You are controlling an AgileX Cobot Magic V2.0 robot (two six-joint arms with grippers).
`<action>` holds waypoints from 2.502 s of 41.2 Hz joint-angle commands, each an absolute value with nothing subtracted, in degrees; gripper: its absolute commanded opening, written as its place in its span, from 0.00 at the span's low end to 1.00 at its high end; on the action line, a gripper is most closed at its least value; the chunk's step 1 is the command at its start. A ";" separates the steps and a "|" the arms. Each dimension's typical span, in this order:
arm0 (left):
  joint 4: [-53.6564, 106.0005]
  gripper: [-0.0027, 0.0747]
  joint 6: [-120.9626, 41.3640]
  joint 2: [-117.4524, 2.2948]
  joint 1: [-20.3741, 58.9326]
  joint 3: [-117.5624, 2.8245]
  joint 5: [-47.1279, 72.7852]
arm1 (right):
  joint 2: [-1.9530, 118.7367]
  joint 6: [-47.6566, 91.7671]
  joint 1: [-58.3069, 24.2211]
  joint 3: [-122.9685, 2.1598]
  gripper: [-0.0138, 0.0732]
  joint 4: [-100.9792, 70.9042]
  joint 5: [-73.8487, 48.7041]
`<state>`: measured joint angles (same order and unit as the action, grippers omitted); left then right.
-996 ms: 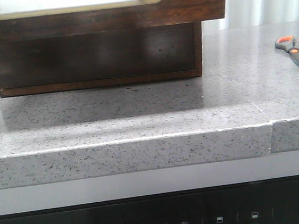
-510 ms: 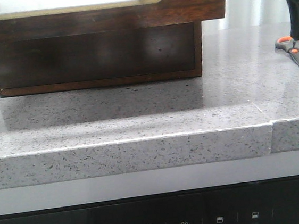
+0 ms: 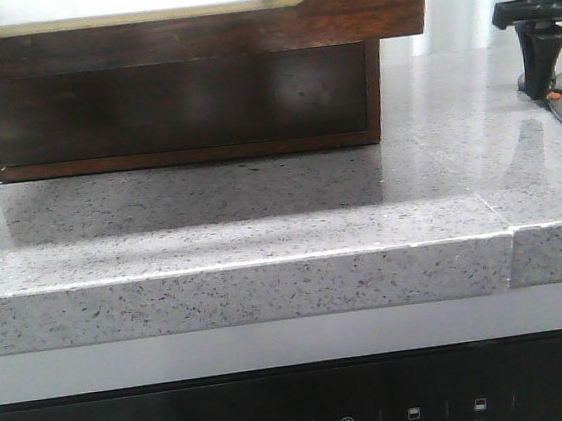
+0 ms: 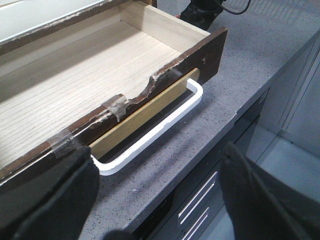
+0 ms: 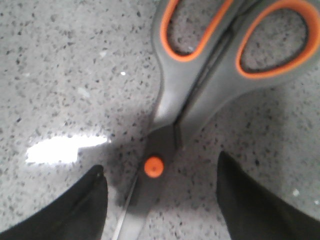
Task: Put scissors in drawer with both arms
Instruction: 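Move the right gripper down over the grey-and-orange scissors and grasp them, then lift the scissors and carry them over the open drawer with the right gripper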
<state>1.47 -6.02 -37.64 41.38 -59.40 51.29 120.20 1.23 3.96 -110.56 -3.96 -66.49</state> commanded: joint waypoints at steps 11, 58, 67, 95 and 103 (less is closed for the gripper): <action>2.12 0.67 -5.42 -37.83 41.84 -61.22 46.79 | 119.07 1.82 3.83 -112.74 0.71 -3.90 -65.31; 2.12 0.67 -5.42 -37.83 41.84 -61.22 46.79 | 111.78 1.82 3.83 -112.74 0.30 -3.77 -65.71; 2.12 0.67 -5.42 -37.83 41.84 -61.22 46.79 | 105.42 1.82 3.83 -112.74 0.30 -3.88 -66.17; 2.12 0.67 -5.42 -37.83 41.84 -61.22 46.79 | 78.81 21.71 0.26 -112.74 0.30 -23.98 -62.44; 2.12 0.67 -5.42 -37.83 41.84 -61.22 46.79 | 77.66 30.26 -7.65 -112.74 0.30 -28.55 -62.37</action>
<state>1.47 -6.02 -37.64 41.38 -59.40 51.29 79.23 26.12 -4.84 -111.30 -25.24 -66.76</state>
